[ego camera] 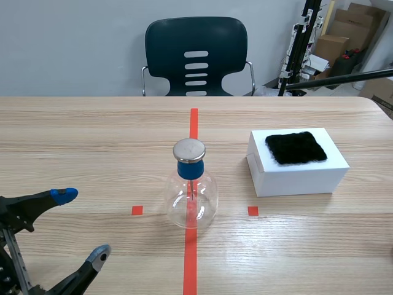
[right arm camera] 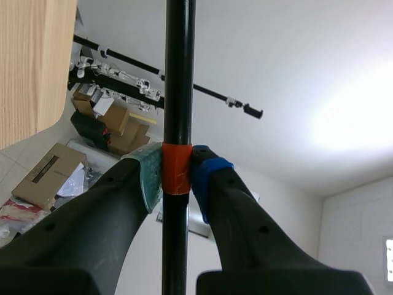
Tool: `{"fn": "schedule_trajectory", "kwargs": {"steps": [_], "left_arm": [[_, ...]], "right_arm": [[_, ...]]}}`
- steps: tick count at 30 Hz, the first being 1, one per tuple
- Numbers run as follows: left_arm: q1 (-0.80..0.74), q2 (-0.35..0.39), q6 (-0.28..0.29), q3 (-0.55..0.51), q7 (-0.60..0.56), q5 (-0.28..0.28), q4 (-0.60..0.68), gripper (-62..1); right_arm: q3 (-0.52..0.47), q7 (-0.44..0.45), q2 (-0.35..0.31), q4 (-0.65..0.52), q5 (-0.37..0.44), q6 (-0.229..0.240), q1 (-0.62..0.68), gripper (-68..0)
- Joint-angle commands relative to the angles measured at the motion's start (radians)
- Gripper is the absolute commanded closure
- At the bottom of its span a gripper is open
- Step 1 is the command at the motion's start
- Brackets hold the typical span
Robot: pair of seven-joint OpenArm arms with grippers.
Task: Do the electroscope experiment. rub the rod on the fur
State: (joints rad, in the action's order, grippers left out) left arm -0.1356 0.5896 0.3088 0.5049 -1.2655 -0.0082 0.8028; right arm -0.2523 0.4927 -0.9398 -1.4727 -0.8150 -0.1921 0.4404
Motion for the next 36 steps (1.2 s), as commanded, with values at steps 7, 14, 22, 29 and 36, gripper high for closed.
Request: {"fn": "schedule_trajectory", "kwargs": {"steps": [7,14,22,29,36], "left_arm": [[0.000,0.001,0.000,0.000,-0.018,-0.009,0.013,-62.3],[0.000,0.001,0.000,0.000,-0.017,-0.009,0.013,-62.3],[0.000,0.001,0.000,0.000,-0.018,-0.009,0.013,-62.3],[0.000,0.001,0.000,0.000,-0.018,-0.009,0.013,-62.3],[0.000,0.001,0.000,0.000,-0.018,-0.009,0.013,-62.3]], "right_arm": [[0.035,0.070,-0.013,0.124,-0.105,0.008,-0.127,-0.4],[0.061,0.112,-0.013,0.183,-0.183,0.063,-0.195,-0.4],[0.105,0.122,0.004,0.219,-0.269,0.079,-0.252,-0.4],[0.110,0.135,0.035,0.225,-0.309,0.093,-0.258,-0.4],[0.112,0.099,0.076,0.230,-0.334,0.105,-0.261,-0.4]]}}
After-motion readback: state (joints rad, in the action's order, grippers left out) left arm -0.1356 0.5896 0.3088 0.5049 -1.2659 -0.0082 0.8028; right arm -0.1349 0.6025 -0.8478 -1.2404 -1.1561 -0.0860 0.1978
